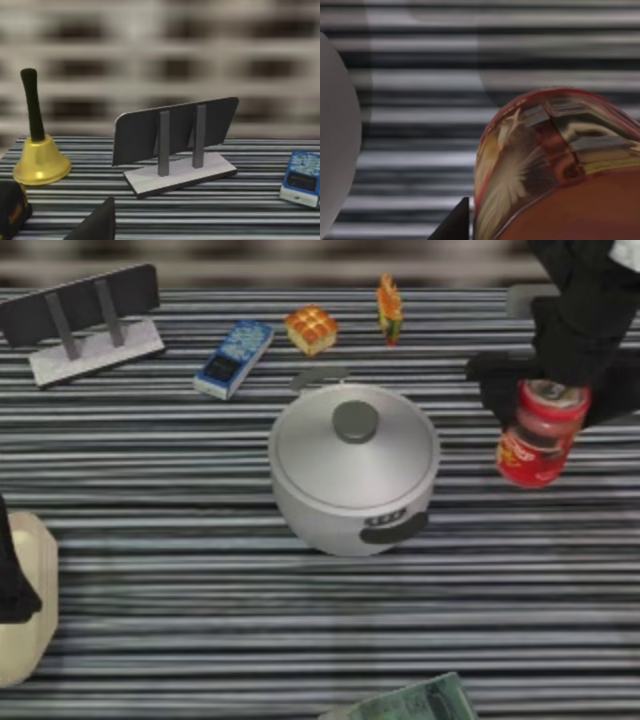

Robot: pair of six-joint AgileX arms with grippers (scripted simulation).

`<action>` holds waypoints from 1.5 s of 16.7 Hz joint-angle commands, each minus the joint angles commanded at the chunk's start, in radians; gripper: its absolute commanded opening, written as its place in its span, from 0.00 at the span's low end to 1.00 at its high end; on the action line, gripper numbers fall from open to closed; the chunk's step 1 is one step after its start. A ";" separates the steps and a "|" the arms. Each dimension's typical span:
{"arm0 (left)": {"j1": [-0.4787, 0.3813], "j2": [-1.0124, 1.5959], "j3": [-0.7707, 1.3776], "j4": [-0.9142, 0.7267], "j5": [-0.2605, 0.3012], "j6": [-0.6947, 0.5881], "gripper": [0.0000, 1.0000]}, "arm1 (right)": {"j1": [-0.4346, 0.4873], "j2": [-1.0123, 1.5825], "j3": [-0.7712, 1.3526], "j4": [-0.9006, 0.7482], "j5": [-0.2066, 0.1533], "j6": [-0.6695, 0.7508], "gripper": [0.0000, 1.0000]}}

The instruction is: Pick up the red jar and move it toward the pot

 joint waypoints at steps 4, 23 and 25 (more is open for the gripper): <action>0.000 0.000 0.000 0.000 0.000 0.000 1.00 | -0.004 -0.004 -0.001 0.001 -0.003 0.000 0.00; 0.000 0.000 0.000 0.000 0.000 0.000 1.00 | 0.000 0.049 -0.124 0.173 0.000 0.000 0.60; 0.000 0.000 0.000 0.000 0.000 0.000 1.00 | 0.000 0.049 -0.124 0.173 0.000 0.000 0.75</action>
